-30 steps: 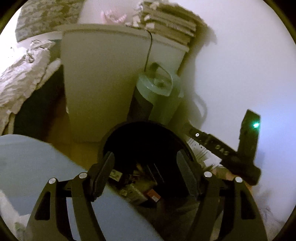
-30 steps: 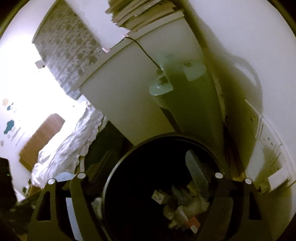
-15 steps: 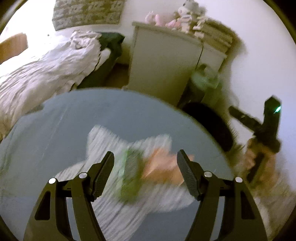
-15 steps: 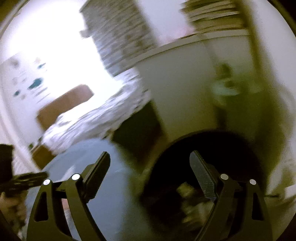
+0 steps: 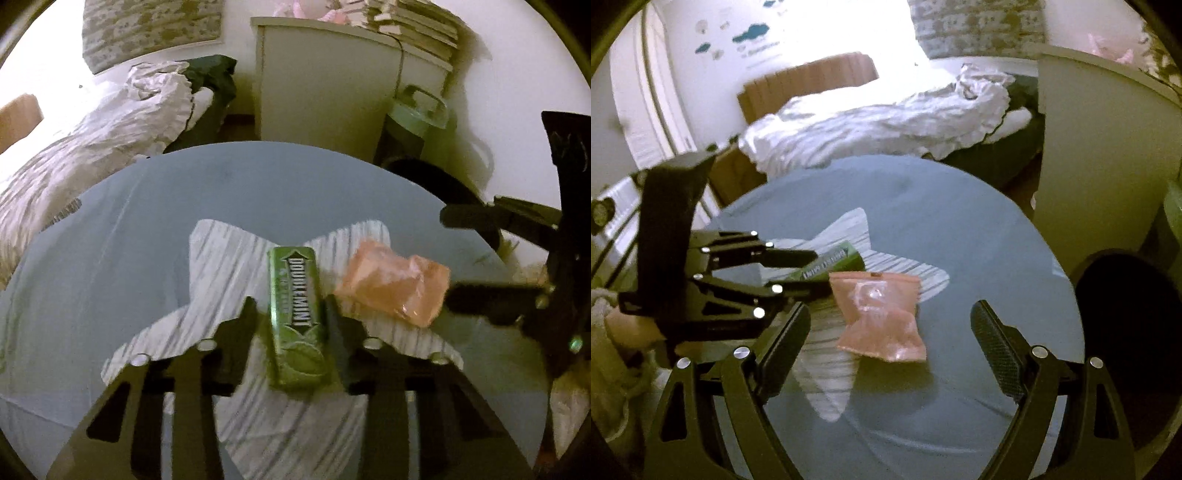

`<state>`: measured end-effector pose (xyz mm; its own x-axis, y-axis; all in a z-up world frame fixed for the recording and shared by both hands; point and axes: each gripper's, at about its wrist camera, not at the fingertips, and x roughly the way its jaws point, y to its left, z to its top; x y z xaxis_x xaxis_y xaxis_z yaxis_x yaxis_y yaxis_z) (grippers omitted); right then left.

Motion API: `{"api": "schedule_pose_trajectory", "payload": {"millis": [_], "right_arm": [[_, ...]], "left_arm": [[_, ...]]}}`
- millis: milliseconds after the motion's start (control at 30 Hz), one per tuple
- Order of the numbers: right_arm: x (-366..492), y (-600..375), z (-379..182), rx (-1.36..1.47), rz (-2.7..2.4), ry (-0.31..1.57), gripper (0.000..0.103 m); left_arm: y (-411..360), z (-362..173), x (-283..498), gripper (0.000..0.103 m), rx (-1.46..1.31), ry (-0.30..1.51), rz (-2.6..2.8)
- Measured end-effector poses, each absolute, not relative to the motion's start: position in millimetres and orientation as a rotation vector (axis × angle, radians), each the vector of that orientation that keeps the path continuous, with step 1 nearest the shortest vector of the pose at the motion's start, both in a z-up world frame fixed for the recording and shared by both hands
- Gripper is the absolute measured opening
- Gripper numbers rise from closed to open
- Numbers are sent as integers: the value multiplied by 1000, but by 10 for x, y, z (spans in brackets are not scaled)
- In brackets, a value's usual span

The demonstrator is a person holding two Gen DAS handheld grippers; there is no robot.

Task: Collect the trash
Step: 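Grasp the green Doublemint gum pack with the left tool while the right tool grasps the pink bag, then carry both items over the black bin and open both tools to drop them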

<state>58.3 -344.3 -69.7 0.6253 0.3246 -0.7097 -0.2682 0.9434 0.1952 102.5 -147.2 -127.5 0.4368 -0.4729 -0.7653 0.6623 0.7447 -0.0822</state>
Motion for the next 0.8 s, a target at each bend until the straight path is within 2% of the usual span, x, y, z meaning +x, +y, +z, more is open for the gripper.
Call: {"api": "schedule_pose_trajectory", "payload": {"millis": [133,167,200,233,267,300,467,567,700,800], "right_arm": [[791,-3225,-820,-31,332,904,87],[828,-3193,-874,-48,332,930,81],[863,-3154,-922,-60,335,954,64],[883,-3105,-960,-84,333,972,62],[880,-3074,-947,-99,337,970,54],[876,-3070,-941,-96,349,965,52],[733,-3552,-723,104,338,841,49],[571,-4220,-512,322,274,690,49],[227,-5121,-353,467,71,491,48],[69,-5555,-405,551,-48,431,49]], "left_arm": [[-1388,-1273,1085,31,176,882,-702],[-1370,-1270,1085,31,168,883,-697],[-1347,-1269,1087,31,158,884,-691],[-1318,-1267,1090,31,144,886,-683],[-1292,-1259,1092,31,131,885,-676],[-1277,-1249,1095,31,121,884,-672],[-1401,-1058,1072,31,79,857,-694],[-1699,-860,1030,31,64,819,-759],[-2198,-656,1001,31,39,776,-841],[-2650,-560,989,31,41,755,-902]]}}
